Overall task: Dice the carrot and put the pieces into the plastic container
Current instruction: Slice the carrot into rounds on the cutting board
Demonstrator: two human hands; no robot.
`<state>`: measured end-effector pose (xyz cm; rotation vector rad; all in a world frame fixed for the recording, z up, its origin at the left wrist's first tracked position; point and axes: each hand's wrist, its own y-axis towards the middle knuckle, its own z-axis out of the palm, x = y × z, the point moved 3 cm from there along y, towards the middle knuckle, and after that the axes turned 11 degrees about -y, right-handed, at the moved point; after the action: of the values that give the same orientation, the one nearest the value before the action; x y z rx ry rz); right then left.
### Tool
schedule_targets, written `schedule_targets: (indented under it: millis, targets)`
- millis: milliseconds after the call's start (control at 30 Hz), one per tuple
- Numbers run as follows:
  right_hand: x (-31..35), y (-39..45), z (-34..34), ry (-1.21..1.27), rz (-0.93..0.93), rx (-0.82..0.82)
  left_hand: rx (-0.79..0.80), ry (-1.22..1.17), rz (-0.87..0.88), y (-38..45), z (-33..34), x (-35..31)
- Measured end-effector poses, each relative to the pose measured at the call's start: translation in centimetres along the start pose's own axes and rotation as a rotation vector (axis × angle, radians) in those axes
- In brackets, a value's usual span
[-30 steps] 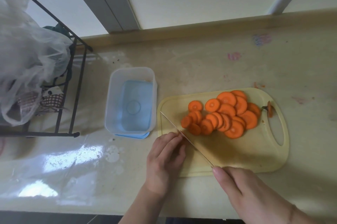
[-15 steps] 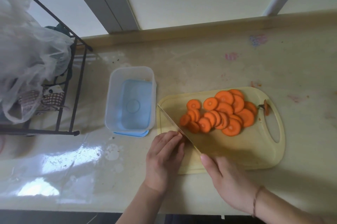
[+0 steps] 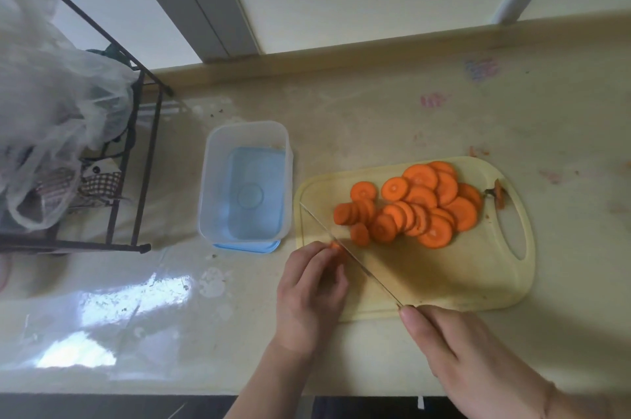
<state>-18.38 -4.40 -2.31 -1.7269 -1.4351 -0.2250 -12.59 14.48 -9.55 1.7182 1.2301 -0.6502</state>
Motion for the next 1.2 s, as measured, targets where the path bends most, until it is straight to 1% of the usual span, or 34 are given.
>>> schedule_targets:
  millis: [67,167,267,400,500,600,700,733,767,800,900,1033,1133,1200]
  targets:
    - [-0.5,-0.5,0.2,-0.024,-0.004,0.008,0.01,-0.003,-0.002,0.0,-0.1,0.0]
    - [-0.3,-1.1,-0.5,-0.055,0.038,0.003,0.02,-0.013,-0.007,0.1,-0.1,0.0]
    - [0.1,-1.3,-1.0,-0.091,0.067,0.049,0.012,-0.023,0.001,0.2,-0.2,-0.1]
    - [-0.2,-1.1,-0.9,-0.047,0.079,0.068,0.015,-0.012,0.005,0.2,-0.2,-0.1]
    - [0.2,0.3,-0.4,-0.03,0.033,0.095,0.015,-0.006,-0.006,0.2,-0.2,0.2]
    - [0.9,1.2,-0.2,-0.033,0.004,0.077,0.015,-0.002,0.003,0.2,-0.3,0.3]
    - [-0.2,-0.4,-0.4,-0.047,0.085,0.085,0.006,0.011,0.014,0.1,-0.2,0.2]
    - [-0.7,-1.1,-0.5,-0.095,0.085,0.02,0.003,0.014,0.017,0.1,-0.2,0.1]
    - [-0.9,-1.4,-0.6,-0.157,0.04,-0.087,0.001,0.016,0.023,0.2,-0.2,0.1]
    - [-0.8,-1.2,-0.6,-0.22,0.004,-0.125,0.0,0.016,0.026,0.2,-0.2,0.1]
    - [0.4,0.8,1.0,-0.087,0.017,0.065,0.015,0.02,0.029,0.2,-0.1,0.2]
    - [1.9,3.3,1.0,-0.032,0.01,0.028,0.024,-0.023,0.027,0.3,-0.2,0.1]
    - [1.2,2.8,1.0,0.052,0.053,0.035,-0.003,-0.035,0.03,0.0,-0.3,0.2]
    - [1.1,2.2,0.6,0.062,0.054,0.036,-0.019,-0.032,0.015,-0.1,-0.2,0.4]
